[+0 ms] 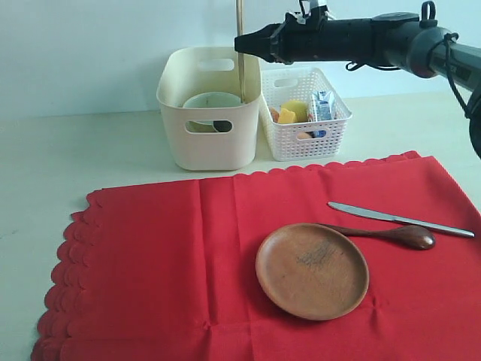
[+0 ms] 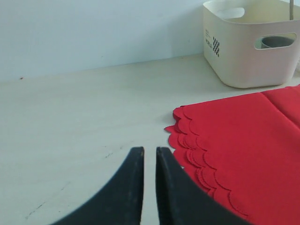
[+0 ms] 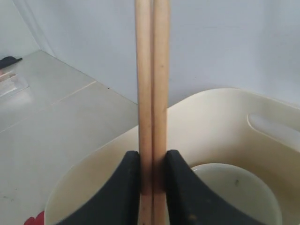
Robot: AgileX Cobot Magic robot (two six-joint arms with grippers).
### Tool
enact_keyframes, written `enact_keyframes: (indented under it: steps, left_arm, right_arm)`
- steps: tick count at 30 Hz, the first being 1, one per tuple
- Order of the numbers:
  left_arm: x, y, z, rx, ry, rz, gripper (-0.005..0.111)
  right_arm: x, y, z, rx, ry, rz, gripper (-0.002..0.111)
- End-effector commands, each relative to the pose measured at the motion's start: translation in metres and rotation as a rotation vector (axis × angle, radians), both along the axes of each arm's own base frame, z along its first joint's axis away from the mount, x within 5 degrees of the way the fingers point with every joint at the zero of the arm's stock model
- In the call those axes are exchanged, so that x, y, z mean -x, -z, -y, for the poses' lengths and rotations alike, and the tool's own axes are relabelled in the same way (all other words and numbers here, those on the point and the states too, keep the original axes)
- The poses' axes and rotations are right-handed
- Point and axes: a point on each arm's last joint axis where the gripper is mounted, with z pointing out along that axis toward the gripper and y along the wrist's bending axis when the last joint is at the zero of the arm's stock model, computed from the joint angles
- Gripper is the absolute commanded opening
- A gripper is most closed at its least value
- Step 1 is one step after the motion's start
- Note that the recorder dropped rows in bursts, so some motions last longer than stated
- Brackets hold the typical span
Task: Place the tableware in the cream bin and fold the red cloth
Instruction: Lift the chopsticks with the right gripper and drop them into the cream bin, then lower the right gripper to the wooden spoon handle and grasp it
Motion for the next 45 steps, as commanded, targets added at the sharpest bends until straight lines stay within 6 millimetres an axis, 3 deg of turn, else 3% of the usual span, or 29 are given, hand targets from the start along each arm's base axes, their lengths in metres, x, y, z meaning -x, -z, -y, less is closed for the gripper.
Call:
enact_keyframes:
  steps: [1,7,19,25,35,40,45]
  left_arm:
    - [0.0,-0.001,0.0,-0.007,0.006,0.012,0.012]
    - [0.0,-0.001,0.0,-0.007,0.006,0.012,0.012]
    - [0.0,-0.001,0.0,-0.007,0.006,0.012,0.012]
    - [0.0,-0.001,0.0,-0.007,0.006,0.012,0.012]
    - [0.0,-0.001,0.0,-0.007,0.006,0.012,0.012]
    - [0.0,-0.001,0.0,-0.007,0.006,0.012,0.012]
    - [0.0,-0.001,0.0,-0.007,0.006,0.012,0.012]
  right_arm:
    - [0.003,-0.001,-0.011,0.006,-0.032,0.026,0.0]
    - [0.006,0.011,-0.019,0.147,-0.061,0.056,0.002]
    - [0.007,0.012,-0.021,0.159,-0.071,0.05,0.04]
    - [0.01,0.007,-0.021,0.146,-0.09,0.04,0.044]
    - [0.023,-0.05,0.01,0.153,-0.103,-0.049,0.043]
    - [0.036,-0.059,0.034,0.33,-0.12,-0.169,0.043]
    - [0.039,-0.055,0.055,0.59,0.036,-0.306,0.043]
